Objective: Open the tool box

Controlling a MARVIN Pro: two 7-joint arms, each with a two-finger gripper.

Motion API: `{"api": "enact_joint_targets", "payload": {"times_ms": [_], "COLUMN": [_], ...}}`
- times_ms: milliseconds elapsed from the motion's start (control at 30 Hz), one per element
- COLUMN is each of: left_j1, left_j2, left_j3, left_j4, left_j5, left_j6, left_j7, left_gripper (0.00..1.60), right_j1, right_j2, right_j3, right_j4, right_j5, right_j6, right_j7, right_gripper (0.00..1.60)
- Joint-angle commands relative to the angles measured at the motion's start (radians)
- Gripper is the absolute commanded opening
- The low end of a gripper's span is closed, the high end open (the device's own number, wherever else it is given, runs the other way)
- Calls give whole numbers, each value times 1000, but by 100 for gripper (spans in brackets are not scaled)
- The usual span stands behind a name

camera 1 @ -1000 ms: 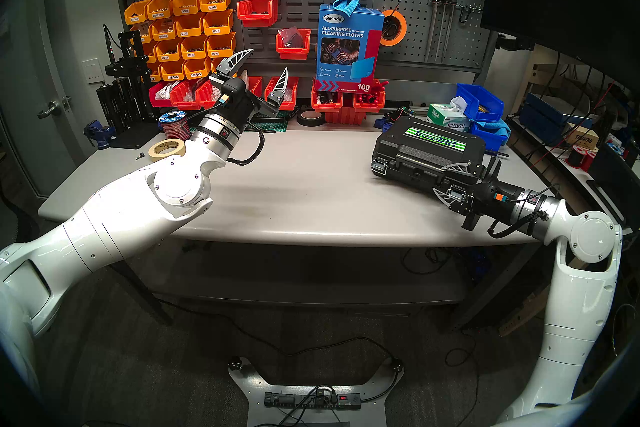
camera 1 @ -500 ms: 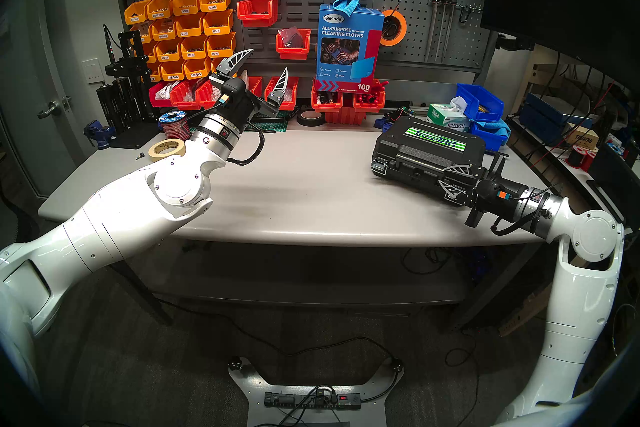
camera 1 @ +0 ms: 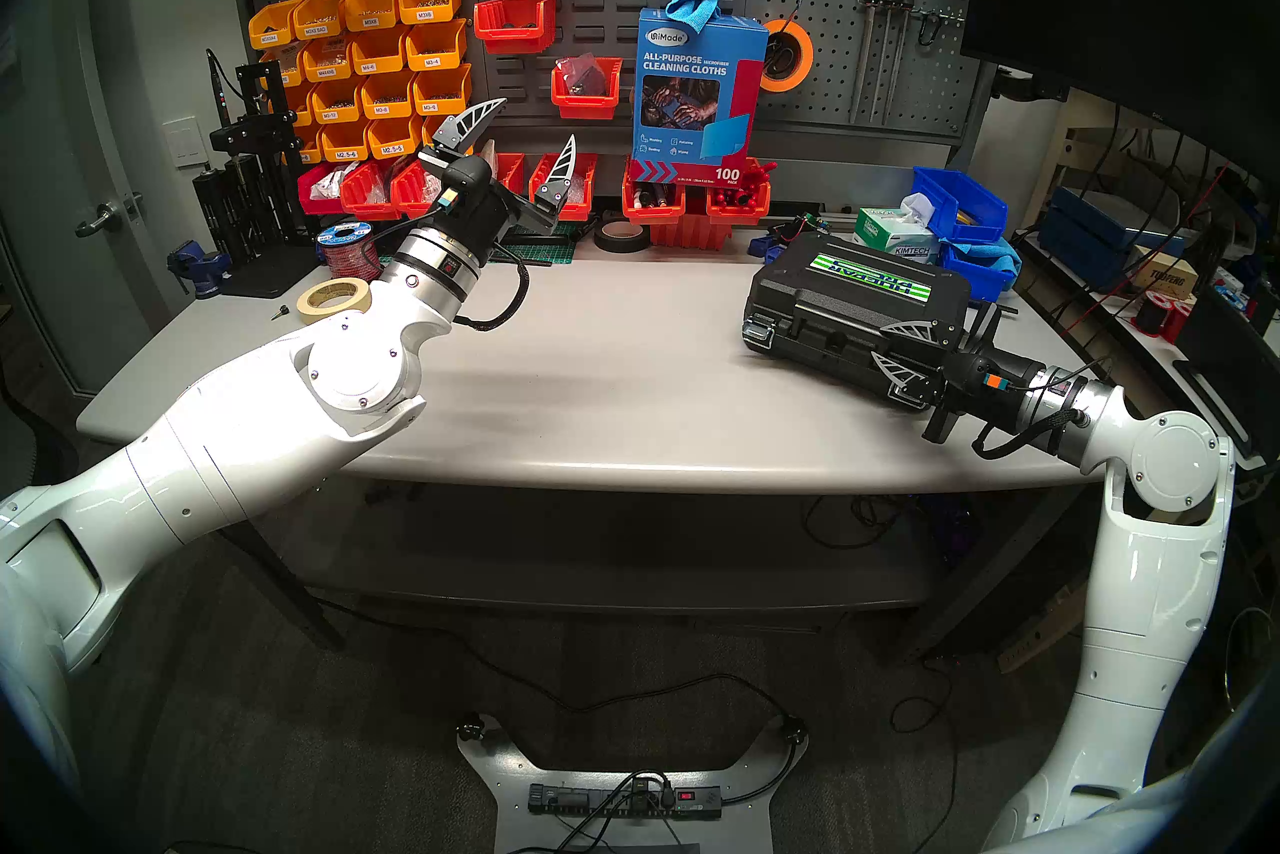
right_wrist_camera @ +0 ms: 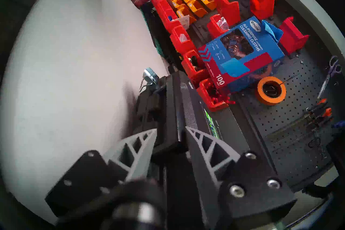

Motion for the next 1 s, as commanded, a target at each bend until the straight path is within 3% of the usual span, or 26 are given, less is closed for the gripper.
{"api": "enact_joint_targets", "payload": {"times_ms": [0, 100, 200, 333, 700, 967], "left_j1": [-16, -16, -16, -17, -17, -17], "left_j2": [-2, -2, -2, -2, -2, -2], "left_j3": [-10, -10, -10, -10, -10, -10], "left_j4": [-2, -2, -2, -2, -2, -2], "left_j5": [2, 2, 2, 2, 2, 2], "left_j6": [-1, -1, -1, -1, -1, -1], "left_j7": [-2, -2, -2, -2, -2, -2], "left_gripper": [157, 157, 157, 157, 157, 157], "right_j1": [20, 26, 29, 29, 34, 59], "right_j2": [7, 10, 12, 10, 10, 17], "right_j3": [-6, -7, -5, -2, 1, -26], "right_j4": [2, 3, 4, 3, 9, 39], "right_j5": [-8, -12, -15, -17, -22, -27], "right_j6": [2, 3, 3, 4, 8, 12], "right_j7": [-5, -6, -7, -6, -4, 1], "right_gripper": [90, 95, 112, 119, 103, 77]}}
